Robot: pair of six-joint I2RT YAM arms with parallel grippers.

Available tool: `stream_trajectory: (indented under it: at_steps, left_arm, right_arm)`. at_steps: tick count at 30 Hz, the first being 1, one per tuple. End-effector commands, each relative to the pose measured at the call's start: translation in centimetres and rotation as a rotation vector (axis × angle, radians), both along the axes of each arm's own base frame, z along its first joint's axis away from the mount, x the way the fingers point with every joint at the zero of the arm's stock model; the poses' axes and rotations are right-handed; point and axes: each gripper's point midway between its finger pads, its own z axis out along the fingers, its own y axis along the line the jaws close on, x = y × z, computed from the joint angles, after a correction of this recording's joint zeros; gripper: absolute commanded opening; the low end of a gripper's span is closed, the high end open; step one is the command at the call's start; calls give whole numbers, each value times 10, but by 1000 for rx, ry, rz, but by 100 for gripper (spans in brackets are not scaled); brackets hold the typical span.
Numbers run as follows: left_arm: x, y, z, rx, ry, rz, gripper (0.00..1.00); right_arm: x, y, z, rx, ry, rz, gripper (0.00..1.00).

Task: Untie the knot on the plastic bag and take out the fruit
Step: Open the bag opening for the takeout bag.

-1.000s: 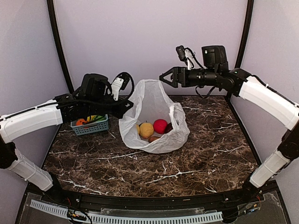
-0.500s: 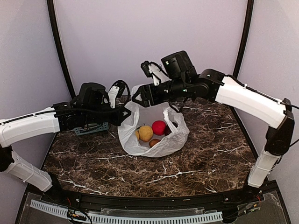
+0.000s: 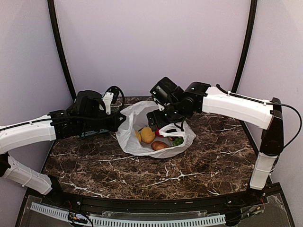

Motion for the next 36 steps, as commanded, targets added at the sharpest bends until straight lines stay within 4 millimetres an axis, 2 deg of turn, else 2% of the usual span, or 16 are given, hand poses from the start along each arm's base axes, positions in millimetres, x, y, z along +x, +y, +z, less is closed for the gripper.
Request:
stream_trajectory:
  at_steps: [1, 5, 9, 12, 15, 18, 25, 27, 31, 34, 35, 36]
  left_arm:
    - [-2, 24, -8, 37, 1, 85, 1]
    - [1, 42, -18, 72, 15, 139, 1]
    - [5, 62, -27, 73, 37, 182, 1]
    - [8, 72, -31, 77, 47, 204, 1]
    - [8, 76, -36, 83, 53, 209, 1]
    - [5, 67, -35, 65, 52, 150, 1]
    - [-2, 35, -31, -6, 61, -8, 1]
    - [-6, 28, -29, -29, 69, -47, 1]
    - [-6, 25, -25, -45, 61, -63, 1]
    - [-7, 23, -23, -38, 58, -82, 2]
    - [-7, 21, -16, -42, 49, -91, 7]
    - [-8, 22, -16, -22, 47, -101, 26]
  right_arm:
    - [2, -61, -50, -250, 57, -119, 92]
    - [5, -106, -60, -339, 70, -203, 94]
    - [9, -147, -58, -363, 68, -278, 95]
    - [11, -170, -60, -373, 78, -320, 95]
    - [10, -178, -61, -367, 82, -324, 95]
    - [10, -159, -53, -290, 81, -245, 95]
    - [3, -73, -7, 2, 21, -18, 95]
    - [-1, -52, -2, 42, 14, 22, 93]
    - [0, -31, -17, 61, 35, 51, 80]
    - [-1, -27, -35, 43, 73, 47, 74]
    - [-2, -27, -39, 39, 83, 43, 74]
    - [-4, -28, -42, 40, 91, 38, 74]
